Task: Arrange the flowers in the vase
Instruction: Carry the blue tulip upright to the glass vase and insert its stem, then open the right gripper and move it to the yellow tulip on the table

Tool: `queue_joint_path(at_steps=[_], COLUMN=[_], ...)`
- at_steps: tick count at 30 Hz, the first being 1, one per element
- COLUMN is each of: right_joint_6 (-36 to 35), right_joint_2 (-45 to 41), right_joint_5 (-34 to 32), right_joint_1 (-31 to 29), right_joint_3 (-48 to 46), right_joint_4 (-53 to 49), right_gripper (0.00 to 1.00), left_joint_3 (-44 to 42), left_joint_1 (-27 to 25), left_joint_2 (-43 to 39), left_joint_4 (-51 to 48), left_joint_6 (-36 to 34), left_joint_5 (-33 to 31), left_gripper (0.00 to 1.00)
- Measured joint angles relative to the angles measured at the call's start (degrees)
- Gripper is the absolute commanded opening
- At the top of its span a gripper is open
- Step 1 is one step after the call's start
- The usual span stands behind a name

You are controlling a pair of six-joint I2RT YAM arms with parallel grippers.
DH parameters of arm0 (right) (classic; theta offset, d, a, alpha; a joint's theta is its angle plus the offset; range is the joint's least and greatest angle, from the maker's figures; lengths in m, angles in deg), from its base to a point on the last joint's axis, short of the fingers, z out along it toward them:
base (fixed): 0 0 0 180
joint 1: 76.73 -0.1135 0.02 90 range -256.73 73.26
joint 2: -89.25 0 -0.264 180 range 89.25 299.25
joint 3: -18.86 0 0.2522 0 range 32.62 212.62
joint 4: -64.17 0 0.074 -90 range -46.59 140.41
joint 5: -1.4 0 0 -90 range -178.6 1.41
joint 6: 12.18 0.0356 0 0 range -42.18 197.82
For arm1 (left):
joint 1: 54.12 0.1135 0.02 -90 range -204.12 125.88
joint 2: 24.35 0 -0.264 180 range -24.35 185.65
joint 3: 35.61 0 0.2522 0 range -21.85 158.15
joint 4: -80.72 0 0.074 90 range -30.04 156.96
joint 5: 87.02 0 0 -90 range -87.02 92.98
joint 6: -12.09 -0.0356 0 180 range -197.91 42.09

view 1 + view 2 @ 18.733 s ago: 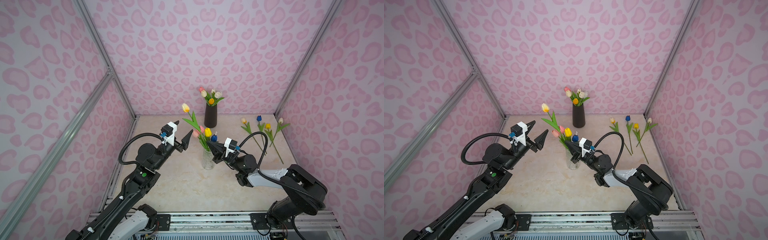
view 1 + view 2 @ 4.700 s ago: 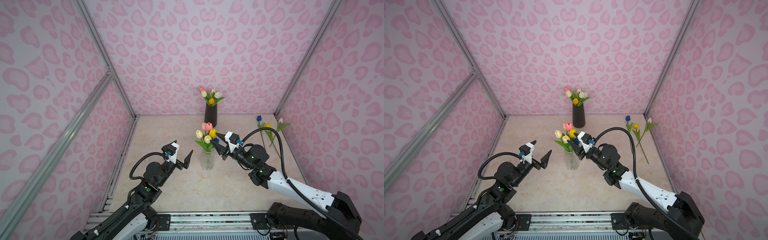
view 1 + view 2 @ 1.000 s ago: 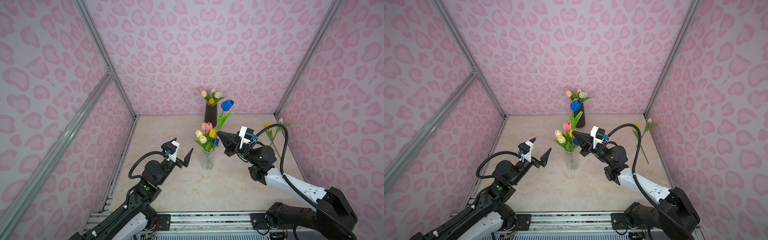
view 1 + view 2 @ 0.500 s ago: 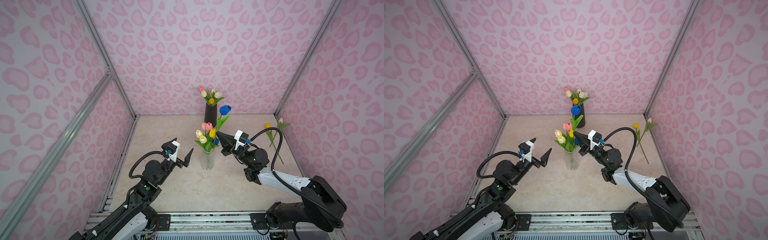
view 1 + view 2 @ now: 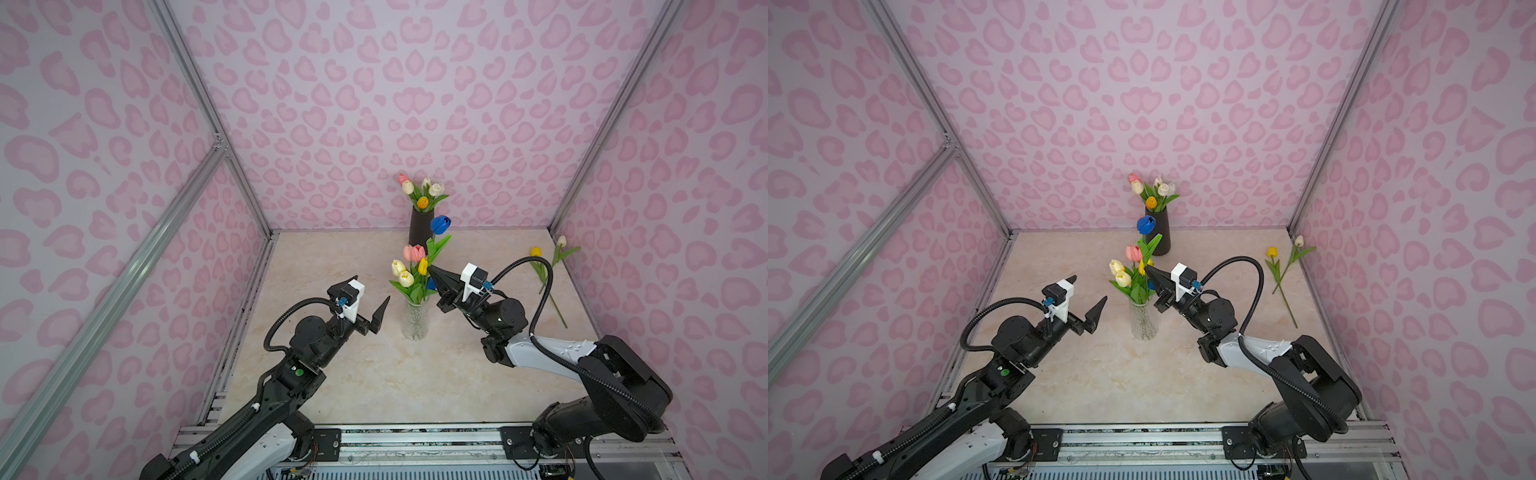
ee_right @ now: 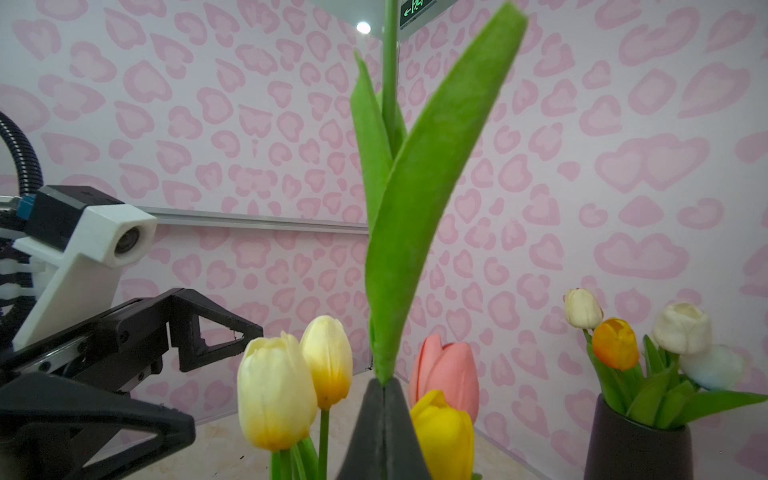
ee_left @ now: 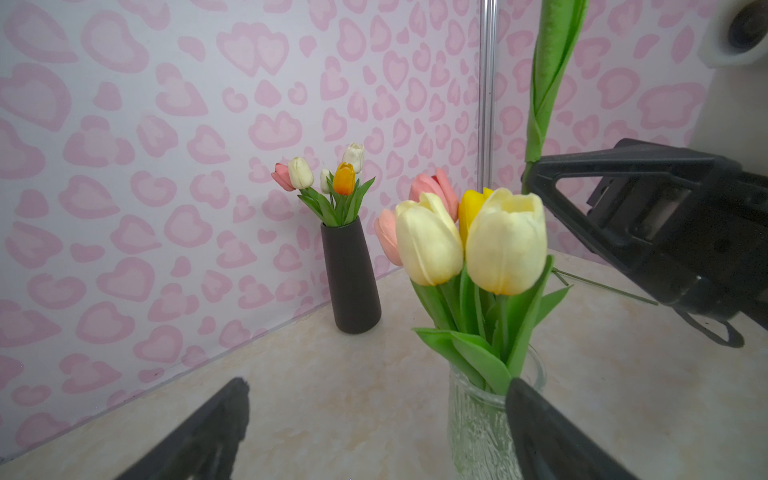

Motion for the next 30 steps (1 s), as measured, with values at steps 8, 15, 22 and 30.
queue_joint_path(at_steps=[8, 15, 22, 30], right_joint_6=[-2.08, -4.63, -6.91, -7.43], right_joint_2=[-4.92, -9.92, -16.28, -28.83], right_joint_5=[-0.02, -0.74, -3.06, -11.39], right_joint_1=[-0.50, -0.90, -0.90, 4.70], right_joint_3=[-2.89, -3.23, -1.09, 4.63], right_joint_4=[-6.71, -20.17, -33.27, -47.63], right_gripper=[0.05, 0.27, 0.34, 0.41], left_joint_3=[0.24, 0.24, 0.24, 0.24], left_joint_1=[0.00, 0.00, 0.00, 0.00], left_joint_2=[0.46, 2.05, 2.25, 1.20], left_joint_4=[0.00, 0.02, 0.07, 0.63], left_joint_6=[-0.02, -0.44, -0.46, -0.50], left_joint_5=[0.00, -0.02, -0.02, 0.00], left_gripper=[0.97, 0.97, 0.97, 0.97])
